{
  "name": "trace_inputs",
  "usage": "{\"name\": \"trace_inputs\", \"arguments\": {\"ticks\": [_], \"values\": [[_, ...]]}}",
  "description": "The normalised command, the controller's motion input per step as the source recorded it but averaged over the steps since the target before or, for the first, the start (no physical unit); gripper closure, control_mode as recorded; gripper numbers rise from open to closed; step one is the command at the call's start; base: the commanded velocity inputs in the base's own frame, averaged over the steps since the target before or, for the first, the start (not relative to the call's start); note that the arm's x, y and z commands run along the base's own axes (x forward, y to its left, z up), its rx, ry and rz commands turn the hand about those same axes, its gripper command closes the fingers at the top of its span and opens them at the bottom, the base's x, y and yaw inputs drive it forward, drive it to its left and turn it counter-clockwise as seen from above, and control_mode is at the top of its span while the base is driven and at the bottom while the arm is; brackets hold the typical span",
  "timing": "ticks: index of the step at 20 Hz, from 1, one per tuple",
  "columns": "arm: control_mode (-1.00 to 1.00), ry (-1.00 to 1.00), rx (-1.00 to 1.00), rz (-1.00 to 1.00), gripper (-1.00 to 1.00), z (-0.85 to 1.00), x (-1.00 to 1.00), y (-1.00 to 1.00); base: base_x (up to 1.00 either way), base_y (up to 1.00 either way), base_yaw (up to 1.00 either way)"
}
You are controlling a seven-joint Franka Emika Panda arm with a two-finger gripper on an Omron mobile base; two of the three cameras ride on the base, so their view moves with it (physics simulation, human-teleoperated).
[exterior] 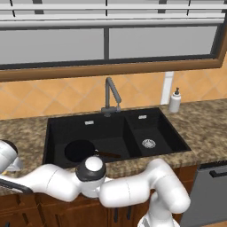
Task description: Pick the pan and sponge and place them into the sink. Then turn on the water.
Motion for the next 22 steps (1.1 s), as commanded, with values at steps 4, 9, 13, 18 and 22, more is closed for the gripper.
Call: {"name": "trace_inputs", "arguments": {"ticks": [4,9,13,18,22], "values": [[-1.0,0.0,0.0,-0.01,-1.0,-0.12,0.11,0.08,0.0,0.0,0.0],[-1.0,0.0,0.0,0.0,1.0,-0.09,0.03,0.06,0.0,0.0,0.0],[-1.0,0.0,0.0,0.0,1.0,0.0,0.0,0.0,0.0,0.0,0.0],[-1.0,0.0,0.0,0.0,1.0,0.0,-0.03,-0.16,0.0,0.0,0.0],[-1.0,0.0,0.0,-0.06,1.0,0.09,-0.13,-0.85,0.0,0.0,0.0]]}}
